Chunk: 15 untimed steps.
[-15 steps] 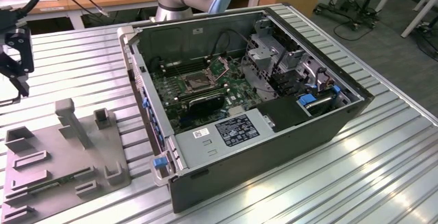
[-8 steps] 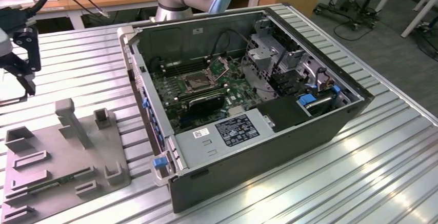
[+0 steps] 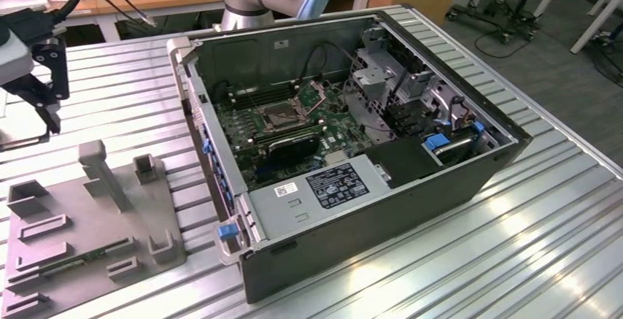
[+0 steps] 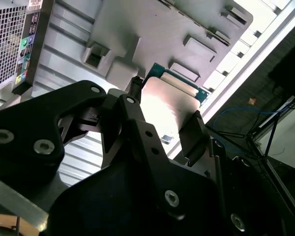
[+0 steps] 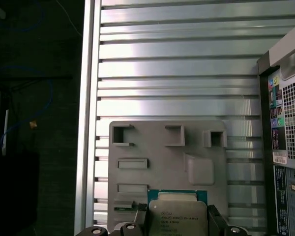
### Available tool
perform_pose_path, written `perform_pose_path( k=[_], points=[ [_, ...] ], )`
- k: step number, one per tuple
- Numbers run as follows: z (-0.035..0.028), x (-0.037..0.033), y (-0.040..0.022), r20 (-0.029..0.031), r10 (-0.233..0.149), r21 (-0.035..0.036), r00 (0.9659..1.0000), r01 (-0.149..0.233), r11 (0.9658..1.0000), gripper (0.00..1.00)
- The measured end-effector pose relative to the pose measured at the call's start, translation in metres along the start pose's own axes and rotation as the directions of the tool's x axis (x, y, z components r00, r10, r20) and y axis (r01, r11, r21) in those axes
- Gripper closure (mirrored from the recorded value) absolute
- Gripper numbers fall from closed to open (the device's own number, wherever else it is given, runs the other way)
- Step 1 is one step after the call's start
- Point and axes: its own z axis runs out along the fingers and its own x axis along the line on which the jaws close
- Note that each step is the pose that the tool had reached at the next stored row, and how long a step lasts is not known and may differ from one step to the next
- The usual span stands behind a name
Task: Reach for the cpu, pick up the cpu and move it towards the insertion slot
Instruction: 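Pick up the cpu and move it towards the insertion slot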
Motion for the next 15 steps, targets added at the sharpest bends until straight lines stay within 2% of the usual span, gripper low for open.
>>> perform_pose_path(
  k=[15],
  points=[
    [0.0,-0.0194,0.0001,-0.0004,0.001,-0.0001,1.0,-0.001,1.0,0.45]
  ],
)
